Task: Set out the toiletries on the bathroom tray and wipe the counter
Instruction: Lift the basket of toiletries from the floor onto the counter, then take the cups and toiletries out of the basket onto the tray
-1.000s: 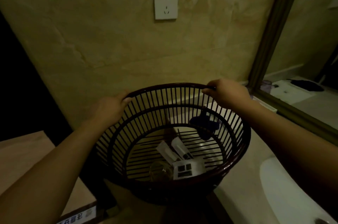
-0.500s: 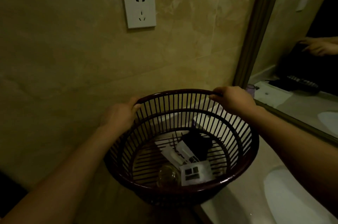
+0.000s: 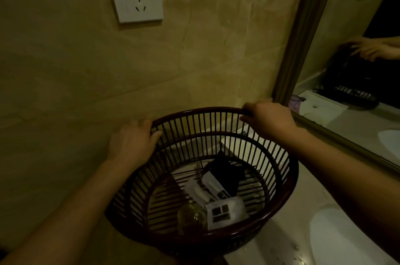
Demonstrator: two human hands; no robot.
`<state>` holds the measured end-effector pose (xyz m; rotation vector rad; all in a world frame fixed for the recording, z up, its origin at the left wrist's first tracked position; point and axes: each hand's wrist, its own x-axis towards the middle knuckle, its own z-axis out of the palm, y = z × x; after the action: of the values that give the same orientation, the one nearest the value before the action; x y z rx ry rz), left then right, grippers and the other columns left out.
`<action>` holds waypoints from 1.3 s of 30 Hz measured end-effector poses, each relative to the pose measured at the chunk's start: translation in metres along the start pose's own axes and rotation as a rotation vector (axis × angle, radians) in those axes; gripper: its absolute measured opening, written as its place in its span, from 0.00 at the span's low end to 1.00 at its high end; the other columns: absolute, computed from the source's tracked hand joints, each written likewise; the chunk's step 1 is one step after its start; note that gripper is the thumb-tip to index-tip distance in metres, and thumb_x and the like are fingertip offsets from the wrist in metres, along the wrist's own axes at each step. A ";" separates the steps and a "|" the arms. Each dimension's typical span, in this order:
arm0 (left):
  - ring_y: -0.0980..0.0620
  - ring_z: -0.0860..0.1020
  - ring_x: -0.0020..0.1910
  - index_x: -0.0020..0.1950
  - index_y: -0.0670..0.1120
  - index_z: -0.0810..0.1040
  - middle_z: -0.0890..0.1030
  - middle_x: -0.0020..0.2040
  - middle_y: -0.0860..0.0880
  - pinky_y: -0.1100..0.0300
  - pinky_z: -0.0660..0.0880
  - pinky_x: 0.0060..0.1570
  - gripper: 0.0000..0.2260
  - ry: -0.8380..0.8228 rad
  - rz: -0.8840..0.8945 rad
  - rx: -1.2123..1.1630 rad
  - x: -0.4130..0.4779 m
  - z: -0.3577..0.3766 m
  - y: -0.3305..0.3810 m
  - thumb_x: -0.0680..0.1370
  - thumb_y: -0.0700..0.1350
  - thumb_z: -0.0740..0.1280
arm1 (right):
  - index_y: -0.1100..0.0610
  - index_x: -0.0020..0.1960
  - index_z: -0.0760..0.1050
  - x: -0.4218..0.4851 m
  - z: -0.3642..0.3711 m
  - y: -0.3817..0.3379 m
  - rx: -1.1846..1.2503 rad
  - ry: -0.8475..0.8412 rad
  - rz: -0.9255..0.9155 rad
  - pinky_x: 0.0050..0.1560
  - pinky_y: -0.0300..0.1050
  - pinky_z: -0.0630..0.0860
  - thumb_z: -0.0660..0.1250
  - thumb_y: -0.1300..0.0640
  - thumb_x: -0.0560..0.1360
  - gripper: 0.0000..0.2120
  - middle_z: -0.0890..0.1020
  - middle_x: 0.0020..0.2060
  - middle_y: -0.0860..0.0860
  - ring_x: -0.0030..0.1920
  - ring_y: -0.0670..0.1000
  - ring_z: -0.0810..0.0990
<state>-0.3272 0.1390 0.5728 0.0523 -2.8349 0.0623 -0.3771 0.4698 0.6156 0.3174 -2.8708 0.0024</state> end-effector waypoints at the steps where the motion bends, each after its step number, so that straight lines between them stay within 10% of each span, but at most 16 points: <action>1: 0.39 0.76 0.52 0.68 0.47 0.69 0.77 0.54 0.39 0.49 0.75 0.45 0.26 0.006 0.020 0.004 0.000 0.000 0.006 0.80 0.63 0.52 | 0.47 0.62 0.73 0.000 0.002 -0.001 -0.034 0.021 -0.034 0.38 0.48 0.80 0.63 0.43 0.77 0.15 0.79 0.45 0.49 0.42 0.51 0.79; 9: 0.40 0.68 0.61 0.78 0.57 0.50 0.70 0.64 0.40 0.42 0.65 0.58 0.33 -0.034 0.120 0.016 0.028 0.011 0.065 0.76 0.70 0.42 | 0.52 0.57 0.77 -0.012 0.004 -0.027 -0.224 0.214 -0.649 0.45 0.52 0.76 0.69 0.49 0.72 0.15 0.78 0.53 0.52 0.53 0.55 0.74; 15: 0.42 0.68 0.58 0.77 0.61 0.52 0.71 0.59 0.41 0.42 0.62 0.58 0.30 0.021 0.084 -0.026 0.033 0.023 0.077 0.77 0.69 0.38 | 0.46 0.72 0.65 -0.029 0.029 -0.089 -0.045 -0.660 -0.878 0.48 0.48 0.76 0.65 0.44 0.76 0.25 0.75 0.63 0.51 0.58 0.54 0.77; 21: 0.42 0.67 0.58 0.77 0.61 0.51 0.71 0.60 0.41 0.43 0.61 0.58 0.28 0.032 0.097 -0.055 0.031 0.027 0.074 0.78 0.68 0.38 | 0.47 0.78 0.53 -0.049 0.069 -0.138 -0.198 -0.884 -1.136 0.62 0.56 0.71 0.72 0.39 0.70 0.44 0.59 0.76 0.55 0.70 0.61 0.67; 31: 0.43 0.67 0.55 0.77 0.62 0.47 0.71 0.57 0.43 0.44 0.62 0.57 0.28 0.056 0.110 -0.058 0.031 0.028 0.075 0.78 0.68 0.39 | 0.54 0.74 0.63 -0.052 0.085 -0.148 -0.266 -0.682 -1.346 0.37 0.47 0.68 0.67 0.52 0.77 0.28 0.78 0.57 0.60 0.52 0.62 0.79; 39: 0.43 0.67 0.57 0.77 0.63 0.43 0.71 0.59 0.42 0.44 0.61 0.58 0.28 0.063 0.095 -0.051 0.031 0.028 0.075 0.77 0.68 0.37 | 0.47 0.73 0.61 -0.052 -0.015 -0.074 0.119 -0.443 -0.921 0.50 0.49 0.79 0.70 0.44 0.73 0.33 0.76 0.61 0.49 0.54 0.51 0.79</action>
<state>-0.3685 0.2119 0.5526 -0.0938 -2.7728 0.0119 -0.3083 0.4089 0.6151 1.8084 -2.8213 -0.0734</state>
